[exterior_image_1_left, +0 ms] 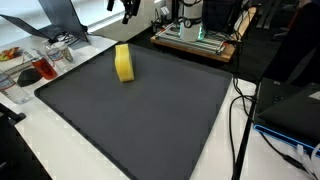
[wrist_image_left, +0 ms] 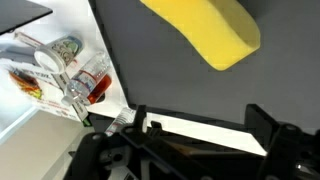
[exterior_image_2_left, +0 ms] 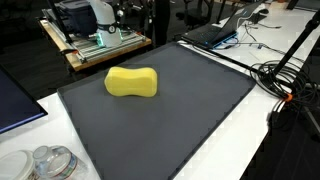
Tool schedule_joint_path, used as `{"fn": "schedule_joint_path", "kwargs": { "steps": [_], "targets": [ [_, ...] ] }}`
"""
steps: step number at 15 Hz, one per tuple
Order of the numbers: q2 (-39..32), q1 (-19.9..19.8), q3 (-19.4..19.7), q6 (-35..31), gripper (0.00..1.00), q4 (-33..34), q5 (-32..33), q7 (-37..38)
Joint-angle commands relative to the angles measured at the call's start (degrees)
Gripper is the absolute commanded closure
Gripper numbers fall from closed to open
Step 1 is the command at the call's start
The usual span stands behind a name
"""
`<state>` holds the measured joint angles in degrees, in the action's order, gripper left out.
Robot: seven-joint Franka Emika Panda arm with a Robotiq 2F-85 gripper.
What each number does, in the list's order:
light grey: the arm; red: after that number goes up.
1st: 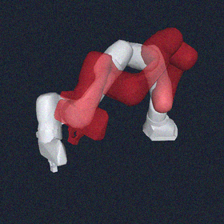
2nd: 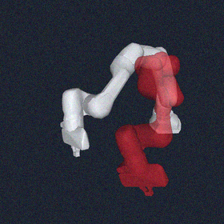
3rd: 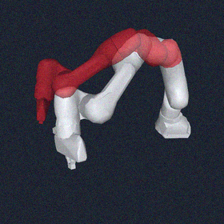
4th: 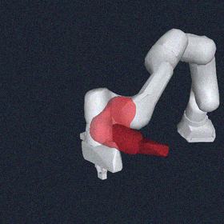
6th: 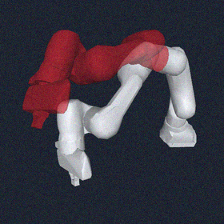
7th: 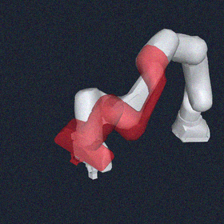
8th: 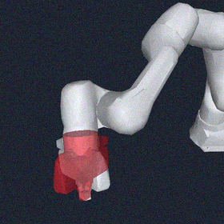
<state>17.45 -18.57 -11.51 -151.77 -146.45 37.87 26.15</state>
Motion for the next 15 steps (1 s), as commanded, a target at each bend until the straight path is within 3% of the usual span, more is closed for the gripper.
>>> {"fn": "schedule_joint_path", "kwargs": {
  "steps": [1,5,6,9,12,15],
  "targets": [
    [-3.7,-2.7,-7.7,4.2,0.00,6.2,12.2,12.2],
    [-10.2,-1.2,-14.3,20.4,0.00,15.1,13.0,17.3],
    [-12.7,5.7,-9.2,25.2,0.00,17.4,14.4,18.6],
    [-18.4,12.8,-7.2,33.8,0.00,22.8,13.9,18.0],
    [-23.7,19.6,-4.8,36.6,0.00,26.8,12.0,15.4],
    [-29.9,23.4,-2.2,39.1,0.00,32.6,8.8,11.3]
  ]
}}
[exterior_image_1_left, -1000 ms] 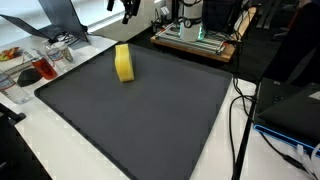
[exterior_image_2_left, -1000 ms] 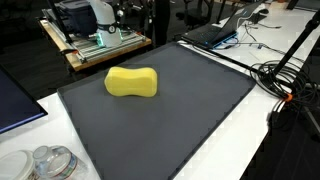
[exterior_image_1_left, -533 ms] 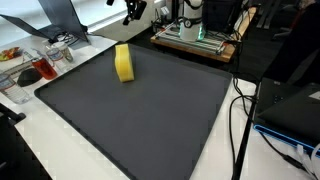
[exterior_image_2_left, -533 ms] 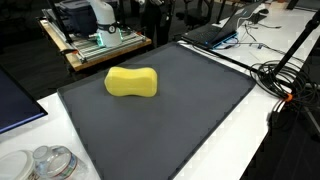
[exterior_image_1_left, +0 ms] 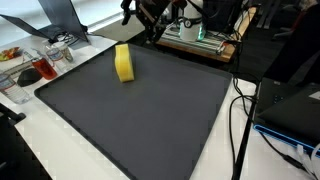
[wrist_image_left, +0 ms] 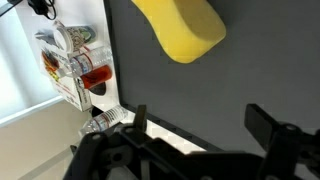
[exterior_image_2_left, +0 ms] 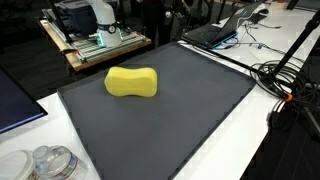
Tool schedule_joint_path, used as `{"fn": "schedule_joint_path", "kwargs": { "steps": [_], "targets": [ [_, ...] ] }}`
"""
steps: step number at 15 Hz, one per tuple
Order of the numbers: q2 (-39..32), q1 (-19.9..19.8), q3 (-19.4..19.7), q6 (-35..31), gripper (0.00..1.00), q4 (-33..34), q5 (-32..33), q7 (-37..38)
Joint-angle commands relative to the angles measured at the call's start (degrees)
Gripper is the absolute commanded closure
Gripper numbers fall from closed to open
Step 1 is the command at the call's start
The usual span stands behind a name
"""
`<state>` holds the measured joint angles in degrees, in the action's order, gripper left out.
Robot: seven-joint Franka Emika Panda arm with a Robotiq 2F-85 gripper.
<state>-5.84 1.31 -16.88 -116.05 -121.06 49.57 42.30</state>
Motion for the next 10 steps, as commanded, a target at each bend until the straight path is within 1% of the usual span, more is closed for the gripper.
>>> {"fn": "schedule_joint_path", "kwargs": {
  "steps": [1,4,6,8,10],
  "targets": [
    [-8.3,4.2,4.1,3.7,0.00,8.9,-3.6,-6.4],
    [-13.5,4.2,7.3,4.7,0.00,15.8,-8.0,-15.5],
    [-17.0,3.2,9.8,5.5,0.00,21.0,-12.6,-22.7],
    [-20.3,1.5,11.9,7.0,0.00,26.6,-19.4,-30.3],
    [-23.8,0.1,14.3,10.7,0.00,32.6,-25.3,-35.8]
  ]
}}
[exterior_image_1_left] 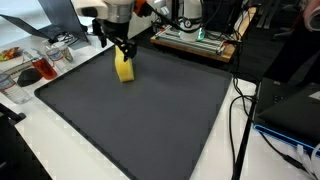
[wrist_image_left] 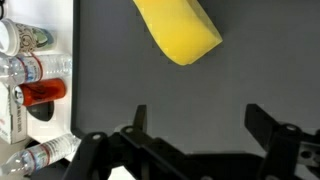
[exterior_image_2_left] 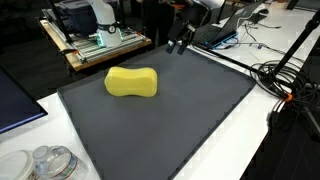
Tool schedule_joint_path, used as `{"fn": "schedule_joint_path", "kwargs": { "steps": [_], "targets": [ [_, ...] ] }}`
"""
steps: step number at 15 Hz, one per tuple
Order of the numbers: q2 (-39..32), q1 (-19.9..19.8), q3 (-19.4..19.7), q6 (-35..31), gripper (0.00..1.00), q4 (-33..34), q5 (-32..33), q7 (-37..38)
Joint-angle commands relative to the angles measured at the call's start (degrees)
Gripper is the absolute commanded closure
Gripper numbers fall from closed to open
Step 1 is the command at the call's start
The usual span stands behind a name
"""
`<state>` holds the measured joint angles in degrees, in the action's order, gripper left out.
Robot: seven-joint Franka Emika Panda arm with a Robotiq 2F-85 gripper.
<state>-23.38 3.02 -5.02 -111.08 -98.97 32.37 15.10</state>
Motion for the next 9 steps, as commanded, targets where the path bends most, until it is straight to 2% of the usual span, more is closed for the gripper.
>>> {"fn": "schedule_joint_path", "kwargs": {
  "steps": [1,4,9],
  "targets": [
    [-8.1,-2.7,3.5,7.7,0.00,13.7,-10.9,-11.1],
    [-12.7,-6.3,5.9,13.1,0.00,22.4,-18.2,-15.7],
    [-15.2,-15.1,5.7,9.9,0.00,26.2,-28.3,-28.9]
  ]
}}
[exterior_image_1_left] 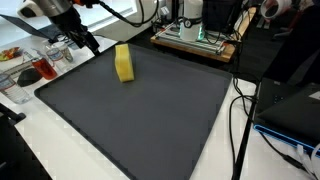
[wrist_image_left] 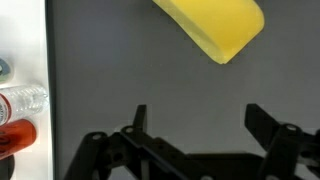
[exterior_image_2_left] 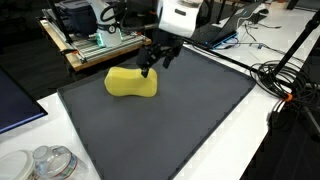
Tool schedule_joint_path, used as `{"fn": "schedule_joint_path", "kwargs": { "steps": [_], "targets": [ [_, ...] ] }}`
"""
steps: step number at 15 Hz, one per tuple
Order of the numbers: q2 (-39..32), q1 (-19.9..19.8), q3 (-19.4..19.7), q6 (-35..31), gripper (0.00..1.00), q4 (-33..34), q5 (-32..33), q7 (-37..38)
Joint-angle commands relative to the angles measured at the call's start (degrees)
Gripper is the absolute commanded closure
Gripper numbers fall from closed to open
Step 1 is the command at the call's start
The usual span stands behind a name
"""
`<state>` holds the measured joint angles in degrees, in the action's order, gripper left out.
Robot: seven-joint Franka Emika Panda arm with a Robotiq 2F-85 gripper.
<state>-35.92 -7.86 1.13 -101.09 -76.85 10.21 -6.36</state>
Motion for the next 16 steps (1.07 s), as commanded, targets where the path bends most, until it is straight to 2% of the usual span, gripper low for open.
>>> {"fn": "schedule_joint_path", "kwargs": {
  "steps": [1,5,6,7,11,16],
  "targets": [
    [-2.9,-6.2,-0.9,-0.7,0.00,4.0,-8.5,-10.6],
    [-3.1,-12.2,-2.0,-3.1,0.00,3.2,-15.1,-24.4],
    [-2.8,-12.4,-1.9,-4.9,0.00,2.6,-15.4,-25.7],
    [-2.8,-10.8,-0.3,-3.0,0.00,2.5,-13.4,-22.0],
    [-2.8,-11.7,-0.8,-4.3,0.00,2.5,-14.3,-24.8],
    [-3.7,-15.2,-1.7,12.1,0.00,4.3,-16.2,-35.9]
  ]
}}
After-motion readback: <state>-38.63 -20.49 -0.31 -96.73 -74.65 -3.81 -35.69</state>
